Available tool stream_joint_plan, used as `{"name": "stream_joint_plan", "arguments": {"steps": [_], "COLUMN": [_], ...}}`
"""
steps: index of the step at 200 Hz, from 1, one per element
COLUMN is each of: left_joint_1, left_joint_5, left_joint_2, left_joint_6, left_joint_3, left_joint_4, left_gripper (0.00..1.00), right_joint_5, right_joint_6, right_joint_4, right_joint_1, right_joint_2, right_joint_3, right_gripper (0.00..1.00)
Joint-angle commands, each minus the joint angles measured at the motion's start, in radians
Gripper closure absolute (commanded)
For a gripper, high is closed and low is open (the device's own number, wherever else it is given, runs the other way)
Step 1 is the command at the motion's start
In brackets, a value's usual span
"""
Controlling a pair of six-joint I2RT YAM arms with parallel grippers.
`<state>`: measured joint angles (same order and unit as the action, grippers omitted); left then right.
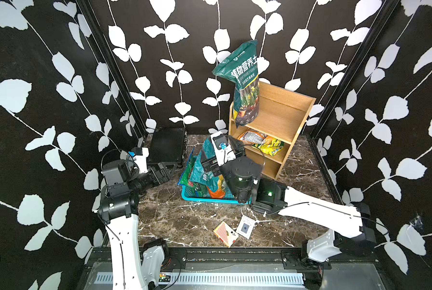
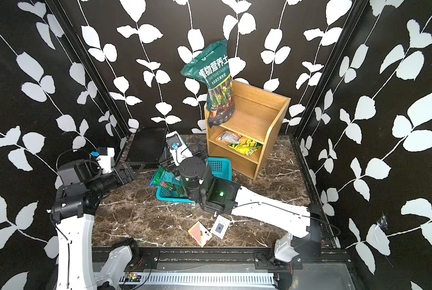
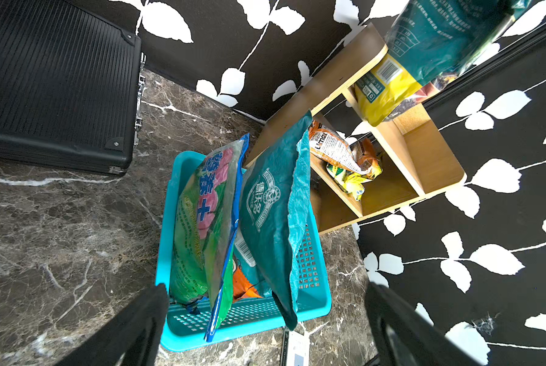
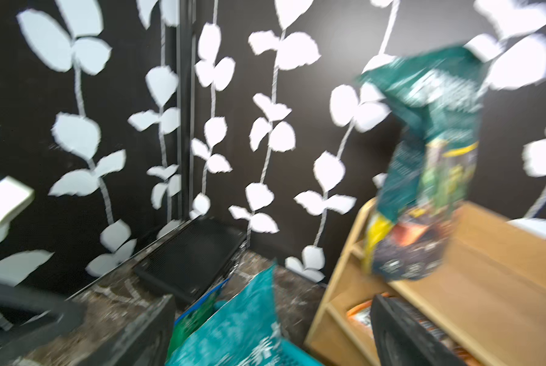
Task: Take down the fertilizer bag from the shelf
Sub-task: Place the fertilizer bag in the storage box, then pick up the fertilizer bag from the shelf.
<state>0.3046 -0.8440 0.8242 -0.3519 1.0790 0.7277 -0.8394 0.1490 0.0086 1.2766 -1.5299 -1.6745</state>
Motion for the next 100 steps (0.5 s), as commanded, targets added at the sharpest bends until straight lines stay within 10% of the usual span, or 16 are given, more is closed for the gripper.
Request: {"name": "stream_joint_plan", "arguments": {"steps": [1, 100], "left_joint_1": [0.005, 0.005], "left_joint_5": [0.005, -0.01], "left_joint_2": [-0.011, -0.002], "left_joint_6": [0.004, -0.001], "left_joint_3": [-0.002, -0.001], "left_joint_4": [-0.001, -0.011], "left_gripper": [0.01, 0.01], "right_joint_5": [-0.137, -0.222], "right_joint_6": [0.101, 0.138], "right_joint_4": [-0.109, -0.343], "right_joint_1": [0.006, -0.12], "right_joint_2": [0.002, -0.113], "right_joint_3": [-0.109, -0.417], "right_gripper": [0.01, 0.0]}}
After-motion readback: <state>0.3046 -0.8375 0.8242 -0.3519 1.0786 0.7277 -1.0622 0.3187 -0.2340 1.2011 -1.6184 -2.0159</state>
